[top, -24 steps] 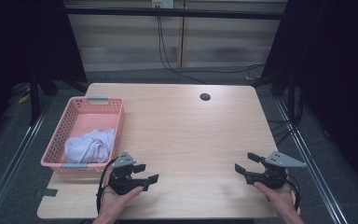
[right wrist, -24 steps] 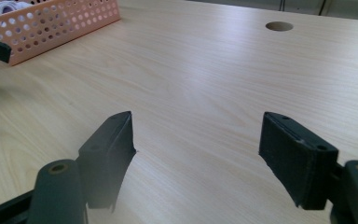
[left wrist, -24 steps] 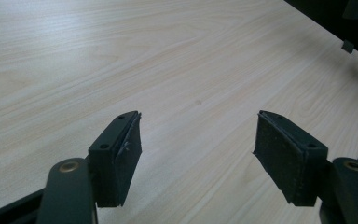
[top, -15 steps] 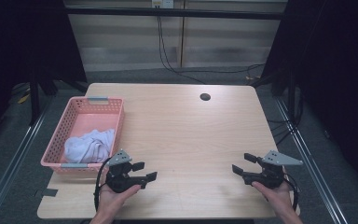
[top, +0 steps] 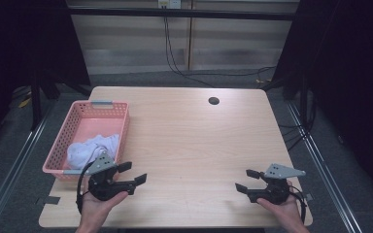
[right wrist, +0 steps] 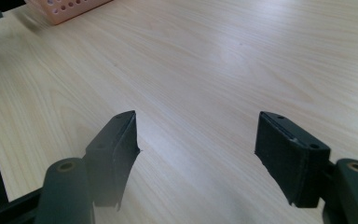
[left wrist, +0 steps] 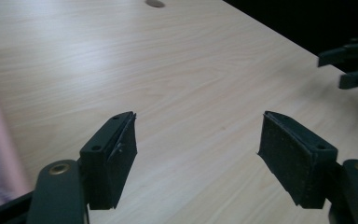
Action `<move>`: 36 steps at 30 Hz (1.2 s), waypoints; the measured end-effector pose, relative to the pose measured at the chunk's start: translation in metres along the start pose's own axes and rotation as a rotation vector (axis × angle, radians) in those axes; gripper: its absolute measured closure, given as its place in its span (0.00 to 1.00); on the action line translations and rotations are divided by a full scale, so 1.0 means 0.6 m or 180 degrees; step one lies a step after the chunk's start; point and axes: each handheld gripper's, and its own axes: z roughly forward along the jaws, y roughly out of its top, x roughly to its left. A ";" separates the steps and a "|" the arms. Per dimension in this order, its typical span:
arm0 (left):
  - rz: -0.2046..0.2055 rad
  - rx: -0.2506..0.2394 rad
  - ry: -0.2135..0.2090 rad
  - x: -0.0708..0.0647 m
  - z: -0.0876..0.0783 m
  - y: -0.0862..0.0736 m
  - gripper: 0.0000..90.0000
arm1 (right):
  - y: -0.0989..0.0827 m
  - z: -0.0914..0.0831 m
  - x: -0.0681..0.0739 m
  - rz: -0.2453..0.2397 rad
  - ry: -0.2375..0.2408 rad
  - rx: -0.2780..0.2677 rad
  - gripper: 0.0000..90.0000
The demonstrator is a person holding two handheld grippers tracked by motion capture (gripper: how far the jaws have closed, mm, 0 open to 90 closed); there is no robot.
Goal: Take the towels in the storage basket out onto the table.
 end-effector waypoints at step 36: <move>-0.0143 0.1245 0.0699 0.238 -0.016 0.076 0.18 | 0.007 0.023 -0.007 0.0019 0.0253 0.0114 0.33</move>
